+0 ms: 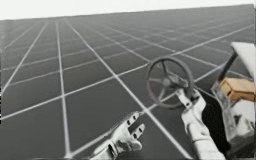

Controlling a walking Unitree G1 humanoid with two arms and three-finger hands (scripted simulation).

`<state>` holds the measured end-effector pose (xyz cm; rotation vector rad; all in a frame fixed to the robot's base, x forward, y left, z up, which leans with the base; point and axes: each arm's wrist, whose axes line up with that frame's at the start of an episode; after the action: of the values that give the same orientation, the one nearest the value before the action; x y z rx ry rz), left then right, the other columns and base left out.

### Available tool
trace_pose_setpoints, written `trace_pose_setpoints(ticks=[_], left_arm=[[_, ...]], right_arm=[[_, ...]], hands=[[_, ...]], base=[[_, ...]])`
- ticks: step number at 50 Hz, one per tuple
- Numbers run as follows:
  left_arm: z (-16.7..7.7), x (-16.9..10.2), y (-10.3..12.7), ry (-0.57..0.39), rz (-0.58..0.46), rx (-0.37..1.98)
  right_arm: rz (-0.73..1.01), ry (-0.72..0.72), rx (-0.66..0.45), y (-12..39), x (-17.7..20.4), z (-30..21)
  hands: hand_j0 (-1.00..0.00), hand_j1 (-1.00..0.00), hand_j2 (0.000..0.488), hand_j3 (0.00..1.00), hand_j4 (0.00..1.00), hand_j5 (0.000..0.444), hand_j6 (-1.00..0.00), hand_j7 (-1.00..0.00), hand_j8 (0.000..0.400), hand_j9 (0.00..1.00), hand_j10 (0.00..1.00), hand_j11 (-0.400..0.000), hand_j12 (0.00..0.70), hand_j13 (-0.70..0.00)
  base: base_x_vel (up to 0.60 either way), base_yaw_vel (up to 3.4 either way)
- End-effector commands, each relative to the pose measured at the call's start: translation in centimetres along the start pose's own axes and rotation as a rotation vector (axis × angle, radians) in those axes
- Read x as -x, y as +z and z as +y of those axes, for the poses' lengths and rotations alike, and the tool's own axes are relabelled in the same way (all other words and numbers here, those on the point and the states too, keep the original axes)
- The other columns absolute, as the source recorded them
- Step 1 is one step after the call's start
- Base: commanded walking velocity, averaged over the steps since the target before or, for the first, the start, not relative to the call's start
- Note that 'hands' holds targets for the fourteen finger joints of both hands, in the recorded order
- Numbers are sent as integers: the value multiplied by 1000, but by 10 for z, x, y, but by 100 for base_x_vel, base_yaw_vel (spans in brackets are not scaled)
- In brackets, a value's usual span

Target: Pick up and drop off the object

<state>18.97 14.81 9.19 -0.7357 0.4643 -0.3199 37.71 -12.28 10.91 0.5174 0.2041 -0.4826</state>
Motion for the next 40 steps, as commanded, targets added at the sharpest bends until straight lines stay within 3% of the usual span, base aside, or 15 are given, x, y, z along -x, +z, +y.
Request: trace_pose_setpoints(ticks=[1, 40], left_arm=[[-1, -1, 0, 2, 4, -5], [-1, -1, 0, 2, 4, -5]], right_arm=[[-16, 5, -17, 4, -1, 0], [-16, 5, -17, 4, -1, 0]], hands=[[0, 0, 0, 1000, 1000, 0, 0, 0, 0, 1000, 1000, -400, 0, -700], [0, 0, 0, 1000, 1000, 0, 0, 0, 0, 1000, 1000, -400, 0, -700]], base=[[57, 5], [54, 3]])
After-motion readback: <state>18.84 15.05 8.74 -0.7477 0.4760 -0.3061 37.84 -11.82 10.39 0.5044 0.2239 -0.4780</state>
